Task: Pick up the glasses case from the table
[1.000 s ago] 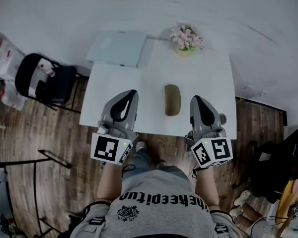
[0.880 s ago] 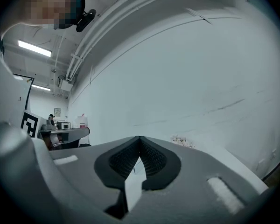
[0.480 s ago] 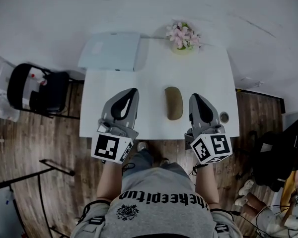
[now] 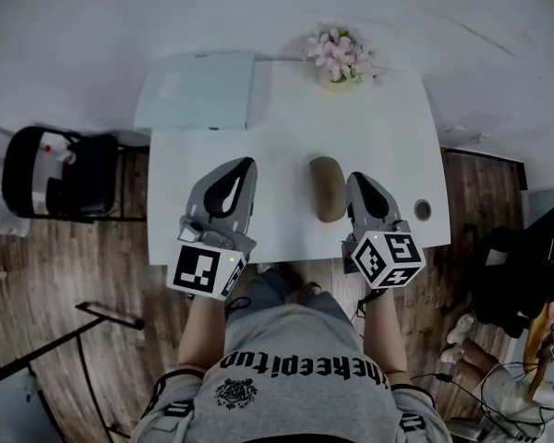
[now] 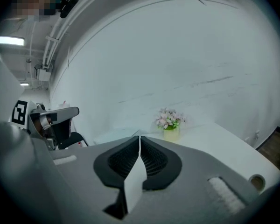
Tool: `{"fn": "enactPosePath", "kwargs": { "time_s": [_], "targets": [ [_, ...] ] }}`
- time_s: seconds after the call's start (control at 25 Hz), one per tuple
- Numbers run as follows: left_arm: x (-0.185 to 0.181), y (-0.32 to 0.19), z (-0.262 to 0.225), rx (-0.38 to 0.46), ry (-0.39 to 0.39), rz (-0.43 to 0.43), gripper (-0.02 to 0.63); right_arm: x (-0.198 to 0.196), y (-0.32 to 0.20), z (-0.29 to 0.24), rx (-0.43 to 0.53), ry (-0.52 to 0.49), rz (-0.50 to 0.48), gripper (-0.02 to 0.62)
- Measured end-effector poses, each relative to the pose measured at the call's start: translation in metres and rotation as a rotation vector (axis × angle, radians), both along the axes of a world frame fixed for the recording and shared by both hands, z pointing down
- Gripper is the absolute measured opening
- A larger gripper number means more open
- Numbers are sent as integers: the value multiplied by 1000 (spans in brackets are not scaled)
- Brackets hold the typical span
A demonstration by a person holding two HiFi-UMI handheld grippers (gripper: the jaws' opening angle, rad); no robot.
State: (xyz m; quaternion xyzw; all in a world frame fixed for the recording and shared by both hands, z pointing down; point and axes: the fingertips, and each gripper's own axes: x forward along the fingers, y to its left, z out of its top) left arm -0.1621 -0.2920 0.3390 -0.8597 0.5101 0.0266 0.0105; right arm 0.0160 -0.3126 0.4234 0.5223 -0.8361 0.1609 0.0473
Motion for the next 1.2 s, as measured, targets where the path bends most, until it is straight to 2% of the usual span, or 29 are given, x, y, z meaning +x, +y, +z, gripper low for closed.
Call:
{"fn": "enactPosePath", "kwargs": {
  "time_s": [0.24,0.56,0.76,0.96,1.2],
  "targets": [
    [-4,-17,11,-30,7,32,20,-1,-7,36,-90,26,26,22],
    [-1,-35,29,-74,11,69,20,5,-10,80,-200,68,52,74],
    [3,-43,36,-90,17,86,20,4,-9,111,-281,103,38,211],
    [4,-50,46,-122,2,98,20,0,-6,145,-368,150,17,322],
    [5,-57,55,-142,-8,111,20,3,-9,170,-428,183,34,378]
  ]
}}
